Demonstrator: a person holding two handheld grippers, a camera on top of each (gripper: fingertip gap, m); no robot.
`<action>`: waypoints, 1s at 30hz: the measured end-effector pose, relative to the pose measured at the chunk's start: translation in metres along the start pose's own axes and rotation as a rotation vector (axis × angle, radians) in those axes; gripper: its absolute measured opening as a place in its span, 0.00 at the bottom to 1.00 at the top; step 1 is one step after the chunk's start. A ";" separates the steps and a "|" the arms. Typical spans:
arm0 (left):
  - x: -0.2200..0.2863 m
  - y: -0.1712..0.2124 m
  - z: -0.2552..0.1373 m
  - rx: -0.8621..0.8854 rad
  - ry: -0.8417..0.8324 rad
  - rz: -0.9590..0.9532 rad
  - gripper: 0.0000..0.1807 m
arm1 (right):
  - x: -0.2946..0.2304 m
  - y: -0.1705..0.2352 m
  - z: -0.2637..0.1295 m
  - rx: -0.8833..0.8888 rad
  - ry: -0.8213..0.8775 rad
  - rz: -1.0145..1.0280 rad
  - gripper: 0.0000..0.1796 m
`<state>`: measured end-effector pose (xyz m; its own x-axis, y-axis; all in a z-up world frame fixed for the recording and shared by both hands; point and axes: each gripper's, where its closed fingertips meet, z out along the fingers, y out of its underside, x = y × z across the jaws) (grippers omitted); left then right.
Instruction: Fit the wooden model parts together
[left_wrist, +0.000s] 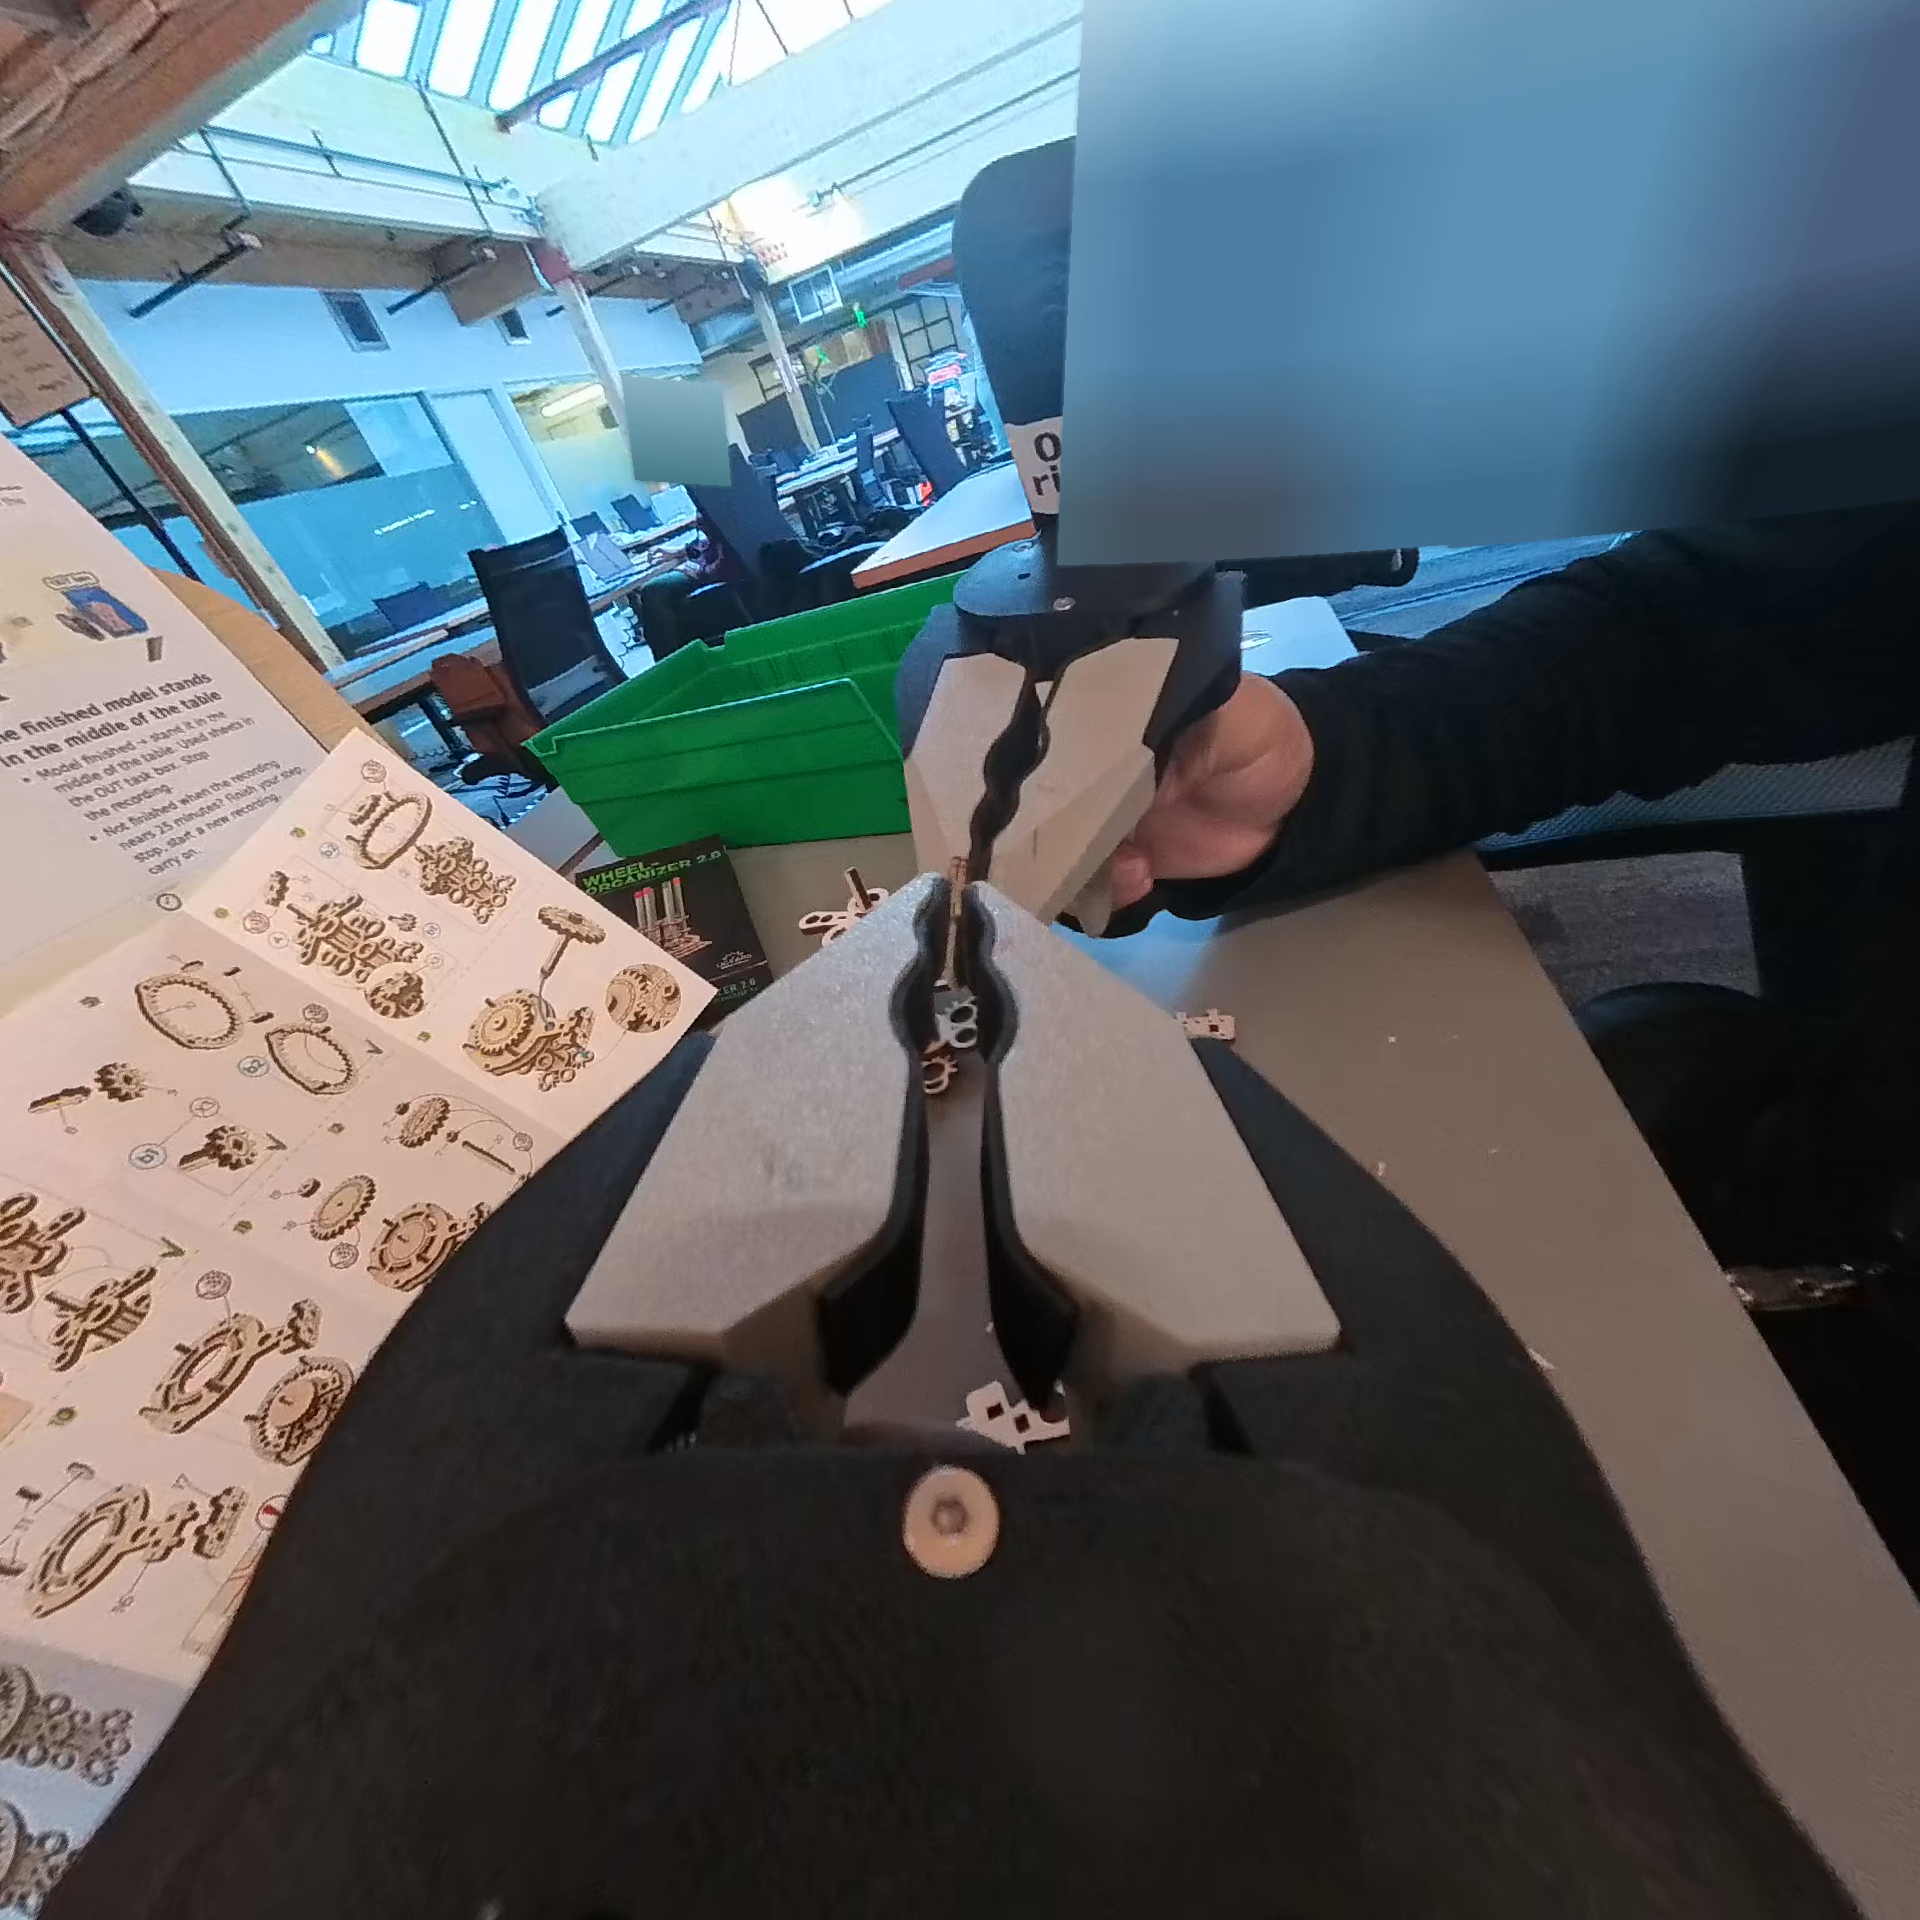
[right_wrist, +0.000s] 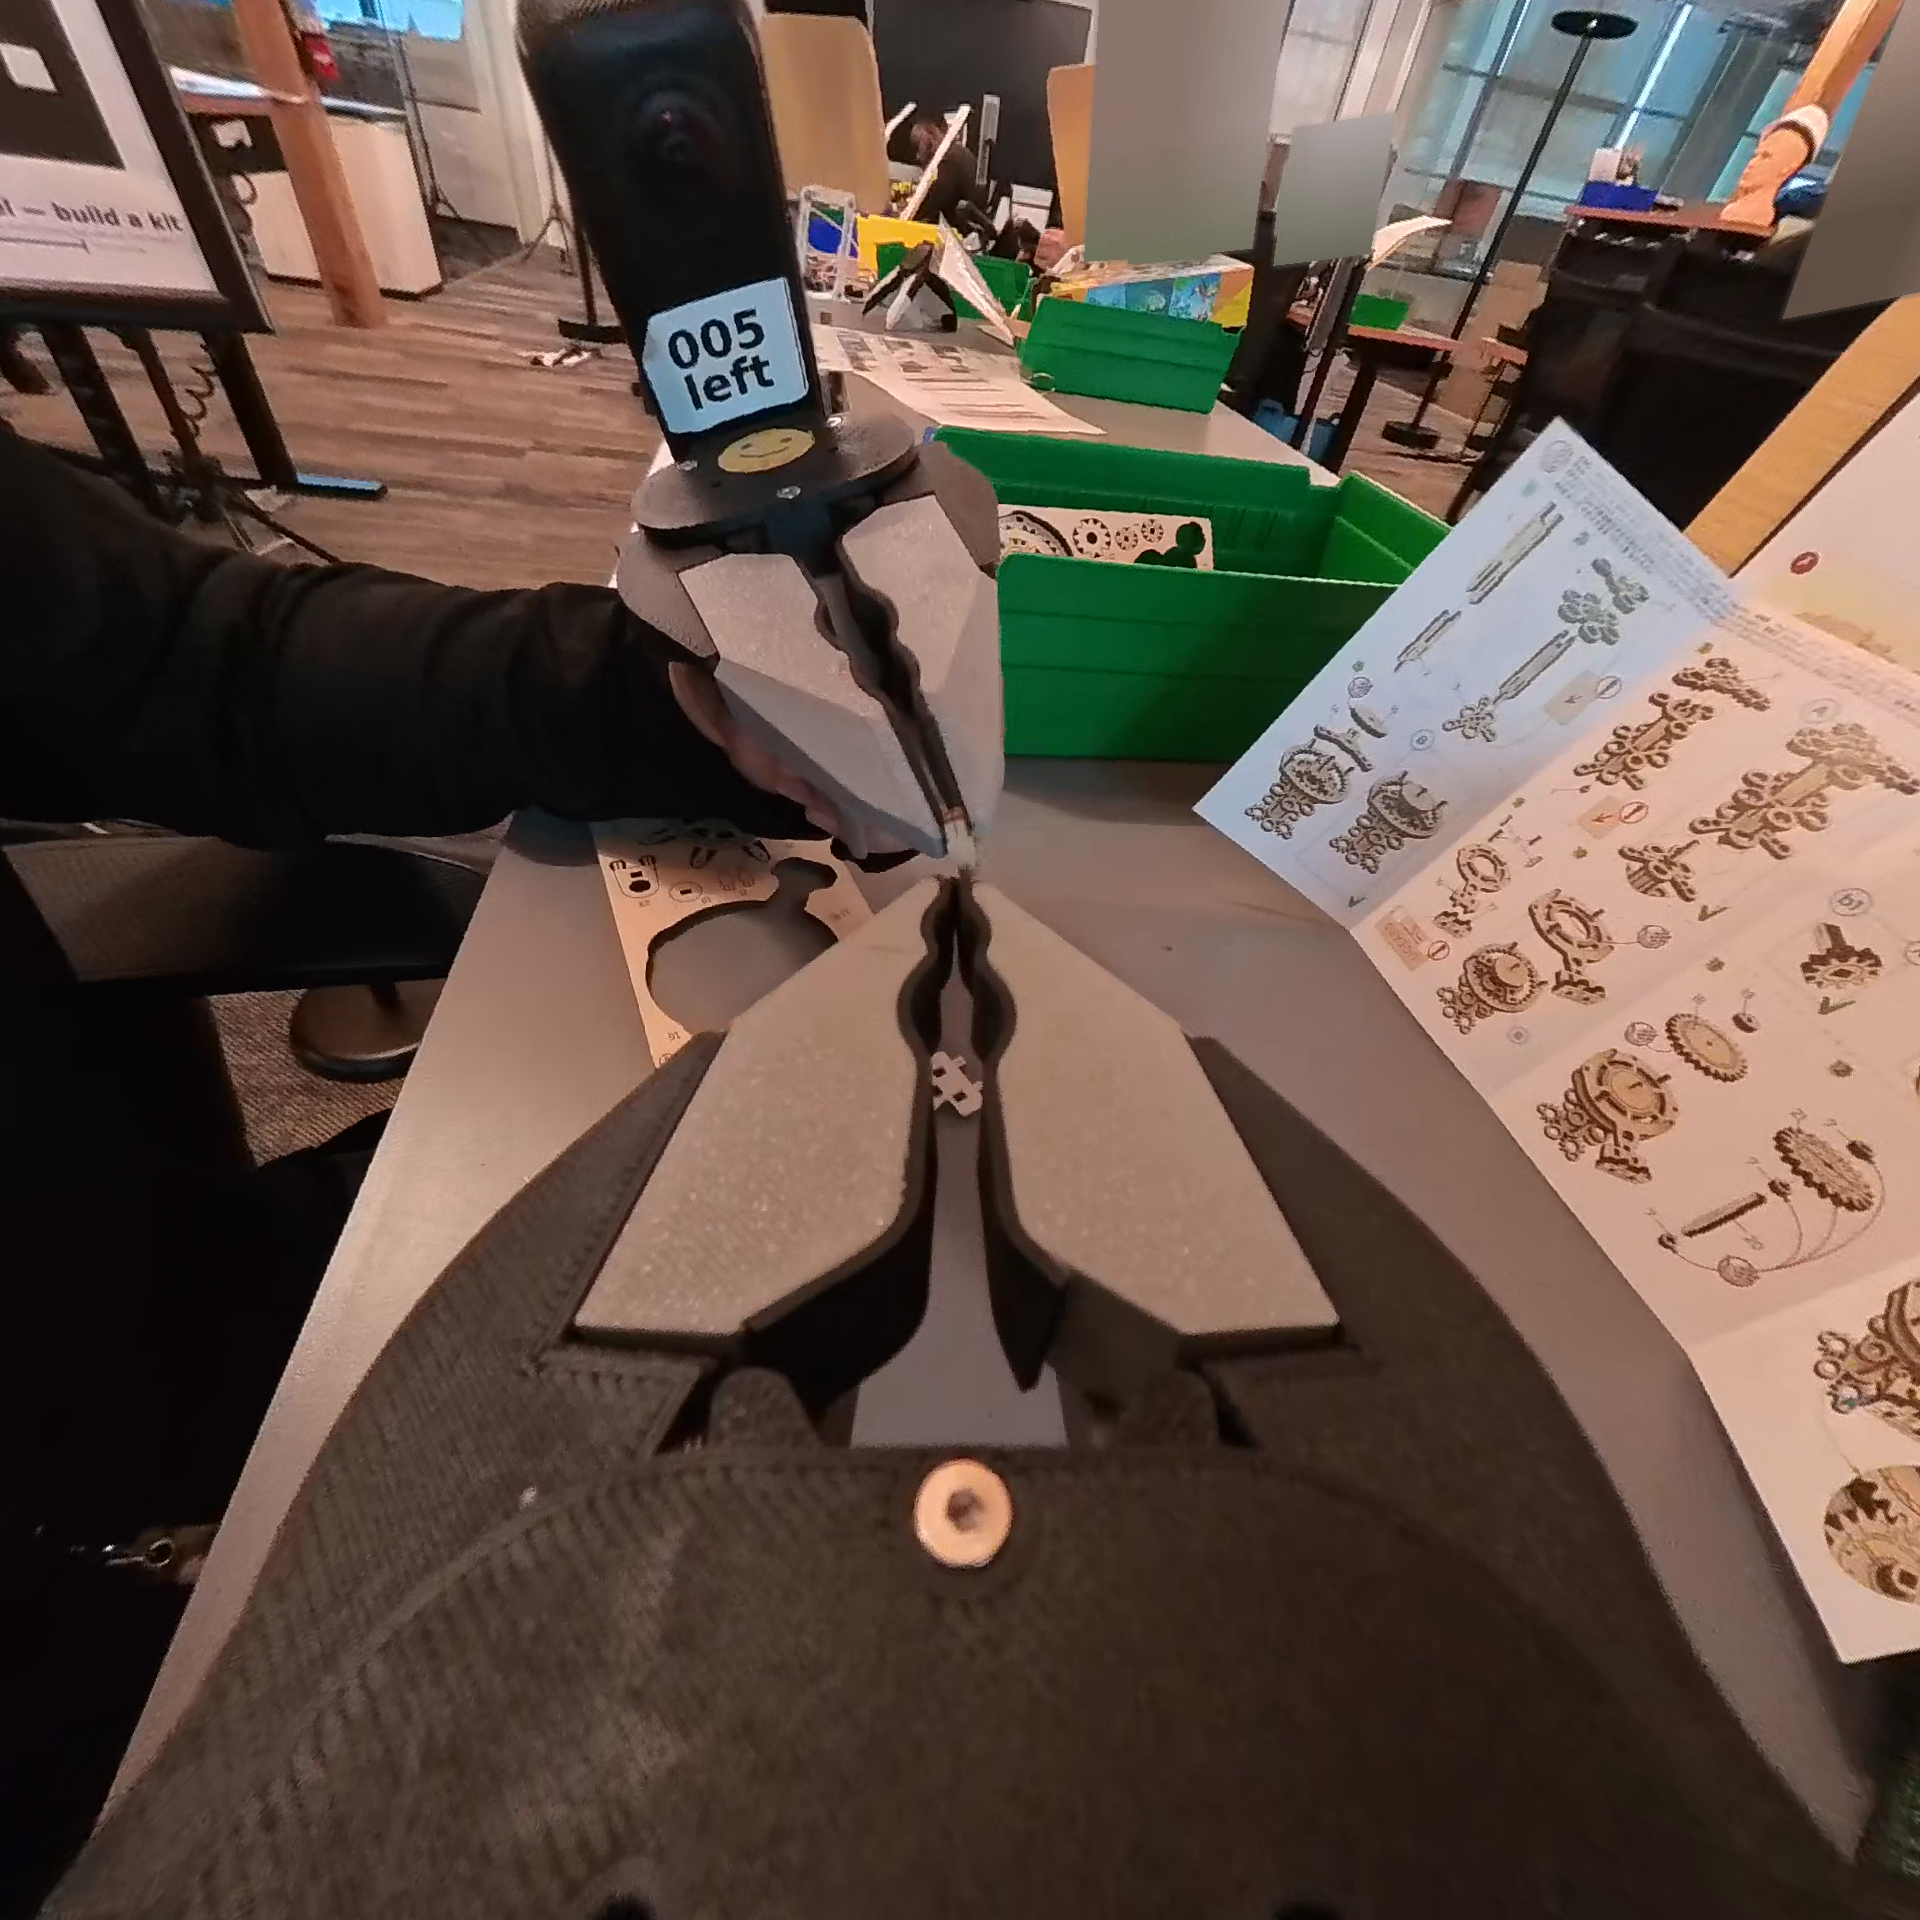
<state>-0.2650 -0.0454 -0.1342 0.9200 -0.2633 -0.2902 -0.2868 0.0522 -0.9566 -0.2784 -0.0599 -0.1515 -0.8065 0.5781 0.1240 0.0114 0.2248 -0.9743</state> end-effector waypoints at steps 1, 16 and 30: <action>0.000 0.000 0.000 -0.001 -0.002 -0.001 0.00 | 0.001 0.000 0.000 0.004 0.000 0.006 0.00; -0.004 0.007 0.002 -0.030 -0.018 -0.011 0.00 | 0.004 0.002 -0.001 -0.007 0.005 0.035 0.00; -0.005 0.009 0.002 -0.045 -0.022 -0.016 0.00 | 0.008 0.003 -0.002 -0.008 0.012 0.064 0.00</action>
<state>-0.2717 -0.0413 -0.1417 0.9301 -0.2420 -0.2762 -0.2835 0.0051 -0.9590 -0.2834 -0.0534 -0.1534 -0.7969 0.6007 0.0639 0.0670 0.1931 -0.9789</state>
